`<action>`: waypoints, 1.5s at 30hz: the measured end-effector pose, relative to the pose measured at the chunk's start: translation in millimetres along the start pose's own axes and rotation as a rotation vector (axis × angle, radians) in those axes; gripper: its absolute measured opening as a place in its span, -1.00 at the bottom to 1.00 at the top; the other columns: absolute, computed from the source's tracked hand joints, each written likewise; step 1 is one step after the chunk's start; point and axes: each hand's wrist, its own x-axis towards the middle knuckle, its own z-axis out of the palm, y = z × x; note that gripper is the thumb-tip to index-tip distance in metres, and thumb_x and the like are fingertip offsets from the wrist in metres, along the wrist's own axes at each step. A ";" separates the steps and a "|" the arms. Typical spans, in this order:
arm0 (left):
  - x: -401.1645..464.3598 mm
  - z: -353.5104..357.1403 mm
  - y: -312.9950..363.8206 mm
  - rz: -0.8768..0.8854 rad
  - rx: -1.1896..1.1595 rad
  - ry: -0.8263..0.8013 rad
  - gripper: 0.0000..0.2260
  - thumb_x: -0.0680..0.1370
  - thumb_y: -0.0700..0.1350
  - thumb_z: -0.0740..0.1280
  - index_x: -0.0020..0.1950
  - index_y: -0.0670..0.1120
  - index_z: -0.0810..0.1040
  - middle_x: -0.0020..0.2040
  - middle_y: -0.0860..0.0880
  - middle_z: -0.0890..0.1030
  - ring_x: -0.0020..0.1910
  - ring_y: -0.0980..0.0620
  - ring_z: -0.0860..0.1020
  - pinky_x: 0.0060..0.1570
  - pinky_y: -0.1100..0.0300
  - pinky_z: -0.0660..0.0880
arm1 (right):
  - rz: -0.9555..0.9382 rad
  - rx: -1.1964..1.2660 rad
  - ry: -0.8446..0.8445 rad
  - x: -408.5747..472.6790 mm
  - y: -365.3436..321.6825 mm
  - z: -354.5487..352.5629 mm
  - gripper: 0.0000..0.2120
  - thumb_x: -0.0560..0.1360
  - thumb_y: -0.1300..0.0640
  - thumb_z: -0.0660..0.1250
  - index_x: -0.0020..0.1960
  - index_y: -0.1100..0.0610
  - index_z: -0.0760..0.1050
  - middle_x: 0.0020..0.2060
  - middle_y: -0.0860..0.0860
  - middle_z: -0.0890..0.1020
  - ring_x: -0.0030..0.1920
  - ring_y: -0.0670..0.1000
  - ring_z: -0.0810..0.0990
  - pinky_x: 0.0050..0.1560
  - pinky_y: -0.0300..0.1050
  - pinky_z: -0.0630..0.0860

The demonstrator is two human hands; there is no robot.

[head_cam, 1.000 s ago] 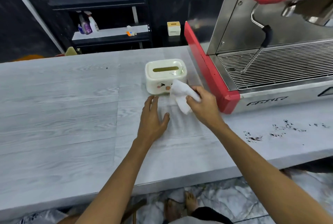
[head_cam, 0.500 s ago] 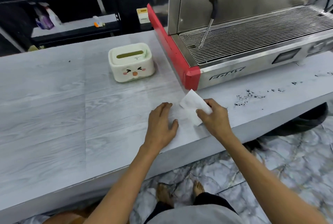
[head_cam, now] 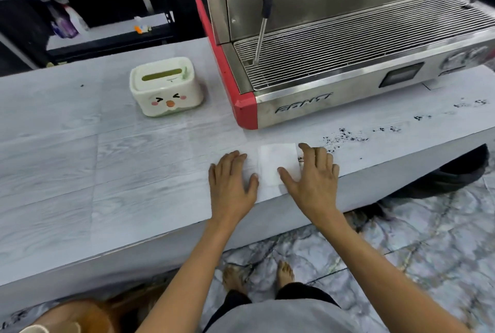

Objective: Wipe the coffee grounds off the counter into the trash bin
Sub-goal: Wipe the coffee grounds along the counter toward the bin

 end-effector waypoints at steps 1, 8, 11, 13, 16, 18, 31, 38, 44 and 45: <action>0.2 2.8 3.8 -0.015 0.014 0.011 -0.51 0.54 0.13 0.20 0.40 -0.08 0.46 0.43 -0.05 0.44 0.42 -0.09 0.38 0.44 -0.17 0.21 | -0.050 0.027 0.005 0.1 0.8 0.3 -0.46 0.41 -0.09 0.40 0.29 0.15 0.41 0.09 0.11 0.49 0.10 0.16 0.44 0.03 0.08 0.37; 1.2 9.4 8.7 -0.076 0.123 0.036 -0.56 0.60 0.08 0.18 0.45 -0.05 0.41 0.49 -0.05 0.39 0.49 -0.09 0.31 0.49 -0.15 0.15 | -0.353 0.073 -0.155 6.0 -10.4 25.4 -0.59 0.59 0.04 0.14 0.31 0.27 0.44 0.30 0.17 0.49 0.30 0.16 0.45 0.36 0.13 0.32; 2.0 10.1 7.8 -0.093 0.176 -0.028 -0.53 0.62 0.10 0.11 0.51 -0.01 0.34 0.56 -0.04 0.29 0.55 -0.09 0.19 0.53 -0.15 0.05 | -0.362 0.031 -0.239 4.0 -16.4 35.6 -0.55 0.61 0.02 0.06 0.33 0.30 0.43 0.34 0.20 0.48 0.36 0.17 0.42 0.40 0.13 0.30; 2.4 10.5 7.6 -0.092 0.207 -0.054 -0.51 0.63 0.11 0.08 0.54 0.00 0.30 0.59 -0.03 0.25 0.57 -0.08 0.15 0.54 -0.15 0.01 | -0.369 0.024 -0.269 1.4 -17.7 41.0 -0.54 0.62 0.02 0.04 0.34 0.30 0.42 0.34 0.21 0.47 0.38 0.17 0.41 0.39 0.13 0.32; 3.0 12.5 6.7 -0.096 0.230 -0.064 -0.51 0.64 0.11 0.05 0.56 0.02 0.27 0.60 -0.03 0.22 0.58 -0.07 0.12 0.54 -0.15 -0.01 | -0.380 0.045 -0.289 1.2 -16.7 45.7 -0.54 0.62 0.04 0.02 0.37 0.29 0.40 0.36 0.21 0.45 0.40 0.16 0.38 0.40 0.12 0.33; 2.8 12.7 7.6 -0.095 0.241 -0.065 -0.50 0.64 0.12 0.04 0.56 0.02 0.26 0.60 -0.03 0.22 0.58 -0.08 0.12 0.54 -0.16 0.00 | -0.404 0.055 -0.291 1.5 -11.9 45.4 -0.55 0.63 0.05 0.02 0.39 0.27 0.39 0.38 0.20 0.43 0.42 0.13 0.36 0.41 0.11 0.31; 8.1 12.0 9.9 -0.057 0.229 -0.139 -0.45 0.63 0.18 0.03 0.57 -0.01 0.23 0.61 -0.05 0.17 0.60 -0.11 0.05 0.54 -0.22 -0.04 | -0.401 0.049 -0.211 11.3 25.5 38.5 -0.59 0.61 0.11 0.06 0.39 0.21 0.41 0.39 0.12 0.44 0.43 0.07 0.35 0.44 0.03 0.26; 13.3 20.0 21.9 -0.032 0.183 -0.146 -0.46 0.63 0.17 0.05 0.56 -0.02 0.25 0.61 -0.05 0.17 0.60 -0.09 0.06 0.55 -0.19 -0.07 | -0.377 0.029 -0.204 17.9 46.8 31.2 -0.59 0.62 0.10 0.04 0.38 0.22 0.42 0.38 0.12 0.44 0.43 0.06 0.35 0.44 0.02 0.25; 14.1 28.0 34.2 -0.042 0.186 -0.143 -0.46 0.63 0.18 0.04 0.57 -0.01 0.25 0.62 -0.04 0.17 0.60 -0.08 0.05 0.55 -0.17 -0.09 | -0.331 0.050 -0.226 23.2 63.7 25.6 -0.56 0.62 0.09 0.00 0.39 0.23 0.40 0.39 0.13 0.43 0.44 0.06 0.33 0.44 0.04 0.24; 14.1 28.7 35.5 -0.044 0.187 -0.139 -0.46 0.63 0.19 0.04 0.57 -0.01 0.25 0.62 -0.04 0.17 0.60 -0.08 0.05 0.56 -0.17 -0.09 | -0.325 0.051 -0.229 23.8 66.4 24.8 -0.56 0.62 0.09 -0.01 0.39 0.23 0.40 0.39 0.14 0.43 0.44 0.06 0.34 0.44 0.06 0.26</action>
